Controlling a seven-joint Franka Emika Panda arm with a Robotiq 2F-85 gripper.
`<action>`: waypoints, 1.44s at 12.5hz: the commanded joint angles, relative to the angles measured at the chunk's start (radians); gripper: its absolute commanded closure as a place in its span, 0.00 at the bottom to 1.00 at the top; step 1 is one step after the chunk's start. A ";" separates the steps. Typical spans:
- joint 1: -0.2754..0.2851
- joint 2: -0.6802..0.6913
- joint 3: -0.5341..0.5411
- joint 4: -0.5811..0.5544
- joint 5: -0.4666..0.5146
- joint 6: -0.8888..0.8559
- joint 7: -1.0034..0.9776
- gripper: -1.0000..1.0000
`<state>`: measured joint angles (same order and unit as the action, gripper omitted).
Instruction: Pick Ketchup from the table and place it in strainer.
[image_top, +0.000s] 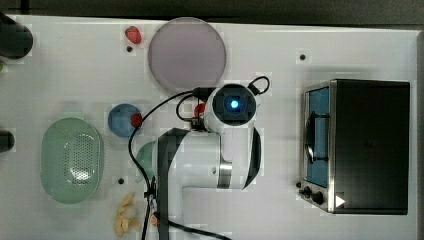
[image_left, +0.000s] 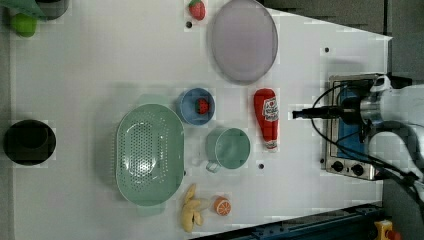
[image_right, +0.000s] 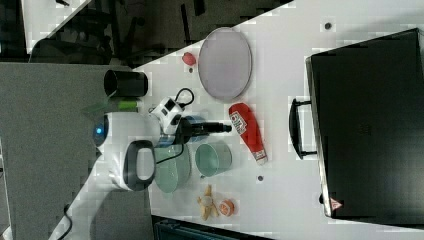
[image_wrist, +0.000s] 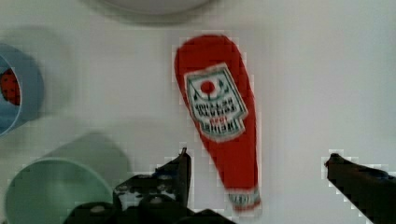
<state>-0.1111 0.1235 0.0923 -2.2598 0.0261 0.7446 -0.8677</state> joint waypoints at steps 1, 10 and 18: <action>0.022 0.051 0.009 -0.041 -0.010 0.132 -0.099 0.00; 0.026 0.263 0.002 -0.113 -0.016 0.442 -0.100 0.04; 0.026 0.071 0.005 -0.110 -0.015 0.323 -0.082 0.42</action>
<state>-0.0865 0.2822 0.0959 -2.4023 0.0042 1.0928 -0.9346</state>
